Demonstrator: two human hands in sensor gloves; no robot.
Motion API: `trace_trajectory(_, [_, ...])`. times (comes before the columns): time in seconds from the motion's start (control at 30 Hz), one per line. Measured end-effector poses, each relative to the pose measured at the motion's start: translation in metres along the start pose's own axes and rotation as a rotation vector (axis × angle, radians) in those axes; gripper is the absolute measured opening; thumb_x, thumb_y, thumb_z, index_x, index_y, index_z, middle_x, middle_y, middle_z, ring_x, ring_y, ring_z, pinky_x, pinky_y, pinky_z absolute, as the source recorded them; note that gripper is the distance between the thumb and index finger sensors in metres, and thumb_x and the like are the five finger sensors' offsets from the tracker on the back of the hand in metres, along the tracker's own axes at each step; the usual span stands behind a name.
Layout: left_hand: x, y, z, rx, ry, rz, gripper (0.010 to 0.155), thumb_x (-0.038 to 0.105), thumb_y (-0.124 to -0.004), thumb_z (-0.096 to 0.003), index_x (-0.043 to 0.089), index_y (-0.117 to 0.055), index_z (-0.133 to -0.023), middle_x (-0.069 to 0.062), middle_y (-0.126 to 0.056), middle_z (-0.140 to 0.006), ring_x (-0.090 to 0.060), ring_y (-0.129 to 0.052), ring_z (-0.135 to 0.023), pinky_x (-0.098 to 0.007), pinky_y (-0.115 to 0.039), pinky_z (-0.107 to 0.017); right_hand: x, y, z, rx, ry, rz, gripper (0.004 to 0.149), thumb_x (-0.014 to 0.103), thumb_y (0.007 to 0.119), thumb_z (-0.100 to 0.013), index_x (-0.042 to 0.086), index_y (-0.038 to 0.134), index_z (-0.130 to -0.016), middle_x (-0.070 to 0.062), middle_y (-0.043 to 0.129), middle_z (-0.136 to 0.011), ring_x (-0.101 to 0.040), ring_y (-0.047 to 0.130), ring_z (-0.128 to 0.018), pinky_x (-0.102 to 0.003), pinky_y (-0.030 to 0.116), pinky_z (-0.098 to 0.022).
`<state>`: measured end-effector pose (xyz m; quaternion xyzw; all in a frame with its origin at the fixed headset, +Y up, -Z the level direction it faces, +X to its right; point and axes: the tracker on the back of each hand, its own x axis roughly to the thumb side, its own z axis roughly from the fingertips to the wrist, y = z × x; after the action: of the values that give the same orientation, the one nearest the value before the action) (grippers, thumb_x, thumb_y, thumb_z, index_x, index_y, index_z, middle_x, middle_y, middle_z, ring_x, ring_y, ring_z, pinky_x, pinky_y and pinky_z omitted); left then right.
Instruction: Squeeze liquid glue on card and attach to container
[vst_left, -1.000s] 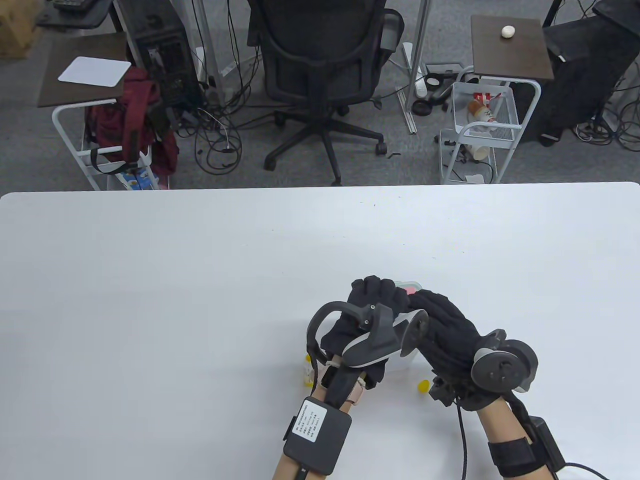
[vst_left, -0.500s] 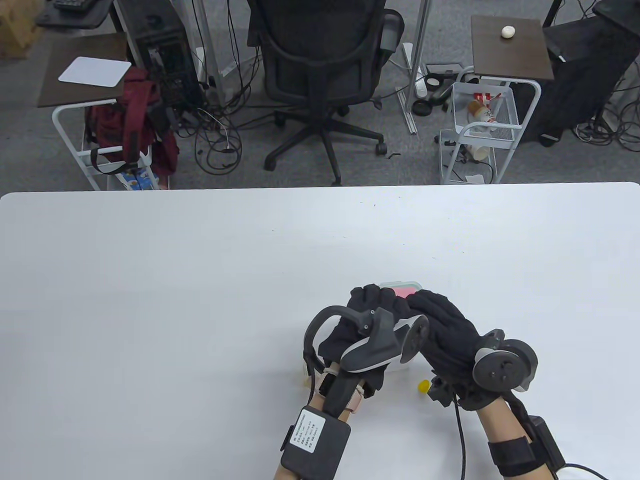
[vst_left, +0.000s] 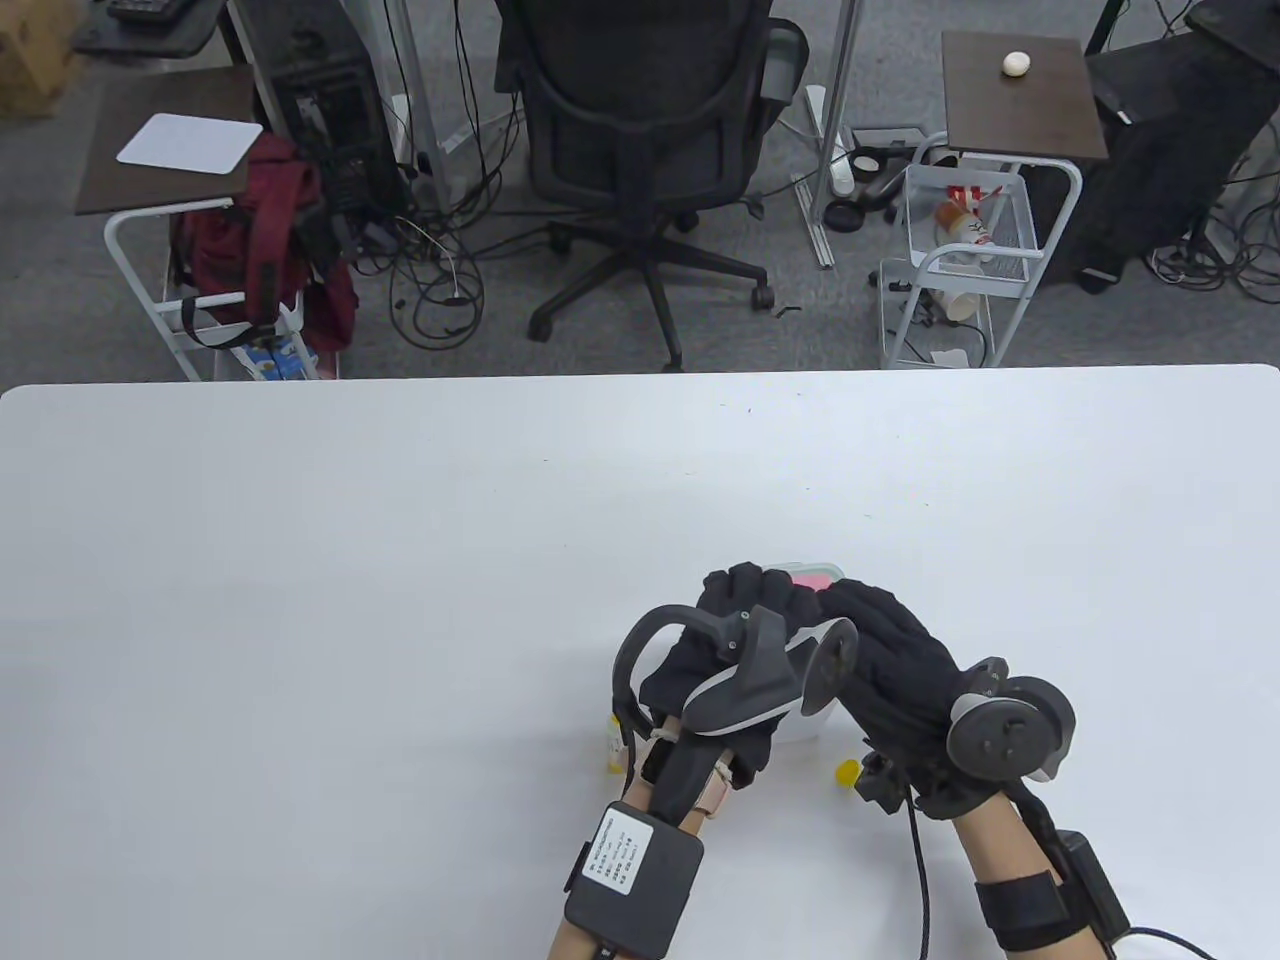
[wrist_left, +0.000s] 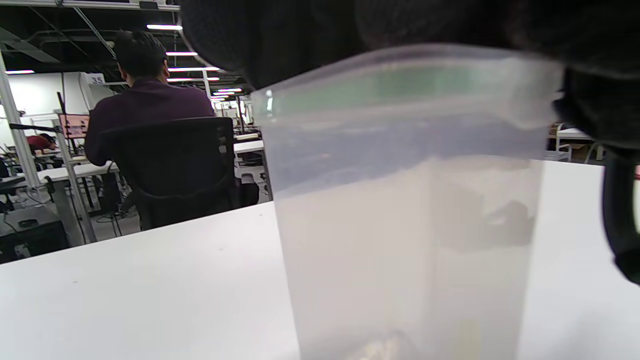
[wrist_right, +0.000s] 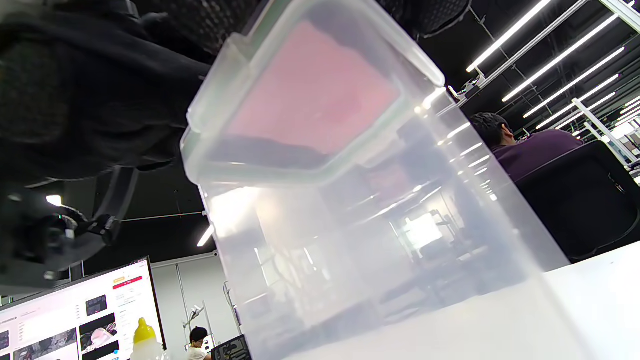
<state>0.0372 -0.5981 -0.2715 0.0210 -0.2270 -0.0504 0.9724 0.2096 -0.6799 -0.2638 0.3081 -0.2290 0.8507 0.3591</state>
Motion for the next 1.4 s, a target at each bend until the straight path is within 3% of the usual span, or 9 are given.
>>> trace_trajectory(0.2, [-0.003, -0.003, 0.009, 0.023, -0.008, 0.023, 0.047, 0.038, -0.071, -0.0499, 0.030, -0.074, -0.096, 0.007, -0.082, -0.103, -0.022, -0.083, -0.100, -0.039, -0.070, -0.076, 0.000, 0.000, 0.000, -0.003, 0.007, -0.004, 0.042, 0.041, 0.061, -0.063, 0.017, 0.079, -0.093, -0.005, 0.070, -0.107, -0.034, 0.061, -0.104, -0.050, 0.047, -0.083])
trace_trajectory(0.77, [0.004, -0.011, -0.007, 0.066, 0.086, -0.037, 0.047, 0.038, -0.070, -0.0500, 0.032, -0.071, -0.097, 0.007, -0.079, -0.105, -0.022, -0.081, -0.101, -0.039, -0.068, -0.078, -0.001, 0.002, 0.001, -0.005, 0.001, 0.000, 0.044, 0.041, 0.061, -0.063, 0.016, 0.078, -0.094, -0.005, 0.070, -0.107, -0.034, 0.062, -0.104, -0.050, 0.047, -0.083])
trace_trajectory(1.13, [0.003, -0.014, 0.011, 0.111, 0.059, 0.007, 0.048, 0.039, -0.070, -0.0500, 0.030, -0.073, -0.097, 0.006, -0.080, -0.104, -0.022, -0.082, -0.101, -0.039, -0.069, -0.077, 0.000, 0.003, 0.001, -0.014, 0.008, 0.012, 0.042, 0.041, 0.060, -0.063, 0.017, 0.079, -0.093, -0.004, 0.071, -0.106, -0.034, 0.062, -0.103, -0.050, 0.048, -0.083])
trace_trajectory(1.4, [-0.003, -0.016, -0.004, 0.101, 0.101, 0.039, 0.048, 0.040, -0.070, -0.0501, 0.033, -0.072, -0.097, 0.008, -0.079, -0.105, -0.020, -0.080, -0.102, -0.038, -0.067, -0.079, 0.000, 0.003, 0.001, -0.015, -0.001, 0.035, 0.043, 0.041, 0.060, -0.063, 0.016, 0.078, -0.093, -0.005, 0.071, -0.106, -0.034, 0.063, -0.103, -0.050, 0.048, -0.083])
